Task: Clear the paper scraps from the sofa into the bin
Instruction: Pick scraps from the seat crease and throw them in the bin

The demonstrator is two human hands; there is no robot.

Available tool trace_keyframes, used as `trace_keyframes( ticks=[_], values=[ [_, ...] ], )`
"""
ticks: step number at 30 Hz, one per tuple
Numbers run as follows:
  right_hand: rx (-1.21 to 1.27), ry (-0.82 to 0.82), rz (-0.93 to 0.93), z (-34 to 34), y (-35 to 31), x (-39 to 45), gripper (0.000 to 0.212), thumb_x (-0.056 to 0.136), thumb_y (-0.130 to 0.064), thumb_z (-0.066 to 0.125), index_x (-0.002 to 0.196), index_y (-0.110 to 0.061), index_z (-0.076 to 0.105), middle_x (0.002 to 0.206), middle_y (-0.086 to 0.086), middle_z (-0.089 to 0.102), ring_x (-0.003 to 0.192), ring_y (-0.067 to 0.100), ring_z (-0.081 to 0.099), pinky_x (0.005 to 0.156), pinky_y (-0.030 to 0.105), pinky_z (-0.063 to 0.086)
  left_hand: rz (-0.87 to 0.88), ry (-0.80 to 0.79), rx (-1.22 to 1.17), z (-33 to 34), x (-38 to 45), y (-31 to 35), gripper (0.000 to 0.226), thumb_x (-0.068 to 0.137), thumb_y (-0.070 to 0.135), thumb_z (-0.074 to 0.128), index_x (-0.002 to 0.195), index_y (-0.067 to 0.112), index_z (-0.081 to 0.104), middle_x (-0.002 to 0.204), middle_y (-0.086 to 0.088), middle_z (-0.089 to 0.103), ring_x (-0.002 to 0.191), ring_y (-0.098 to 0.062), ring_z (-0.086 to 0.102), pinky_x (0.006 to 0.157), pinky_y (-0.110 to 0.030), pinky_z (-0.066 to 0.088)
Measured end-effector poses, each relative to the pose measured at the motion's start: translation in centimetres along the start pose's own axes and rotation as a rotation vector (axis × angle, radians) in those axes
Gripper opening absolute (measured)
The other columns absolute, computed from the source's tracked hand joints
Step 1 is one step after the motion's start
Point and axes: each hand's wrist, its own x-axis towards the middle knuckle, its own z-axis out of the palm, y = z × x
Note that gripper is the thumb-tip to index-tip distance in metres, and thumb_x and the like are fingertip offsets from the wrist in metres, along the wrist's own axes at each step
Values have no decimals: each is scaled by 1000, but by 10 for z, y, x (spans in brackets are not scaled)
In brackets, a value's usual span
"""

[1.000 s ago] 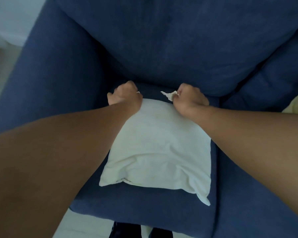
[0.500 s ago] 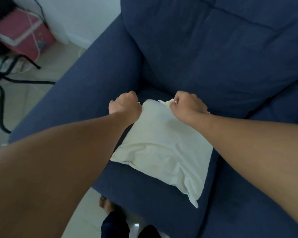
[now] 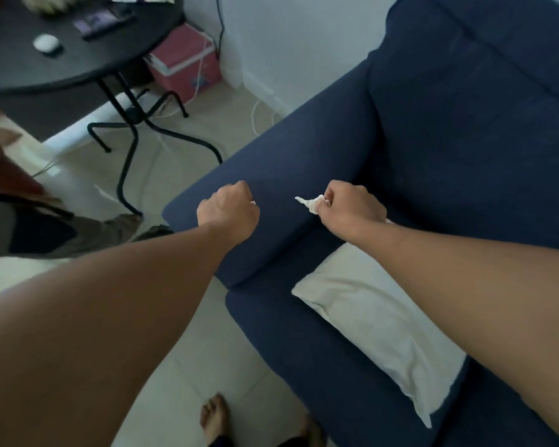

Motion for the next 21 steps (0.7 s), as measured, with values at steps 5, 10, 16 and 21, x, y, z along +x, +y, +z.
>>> trace_keyframes(
  ticks=[5,10,16,21],
  values=[
    [-3,-35,-117,20,-76,-5,16,99,-42,54,93,-28,59,92,-5,65,81,25,62,59,31,37,-125,49,-23,-15,-6,-68,20,96,28,49,110,20,60,96,0,57,85,-28,54,75,-39,42],
    [19,-54,-232,46,-146,-11,18,102,-44,52,96,-29,58,88,-9,64,76,18,60,53,28,33,-243,43,-48,-17,-13,-141,24,97,28,50,115,19,62,104,-4,64,88,-29,61,72,-35,43],
    [33,-91,-347,84,-218,-20,18,104,-43,51,98,-29,59,89,-8,65,77,17,60,55,30,39,-358,38,-87,-4,-27,-231,31,96,35,52,121,19,60,122,-8,64,109,-33,63,93,-47,52],
    [23,-127,-399,118,-263,-24,19,103,-43,51,102,-28,62,99,-3,67,86,23,63,64,34,47,-424,11,-113,4,-25,-282,31,96,36,51,121,19,58,122,-7,62,111,-32,61,95,-48,50]
  ],
)
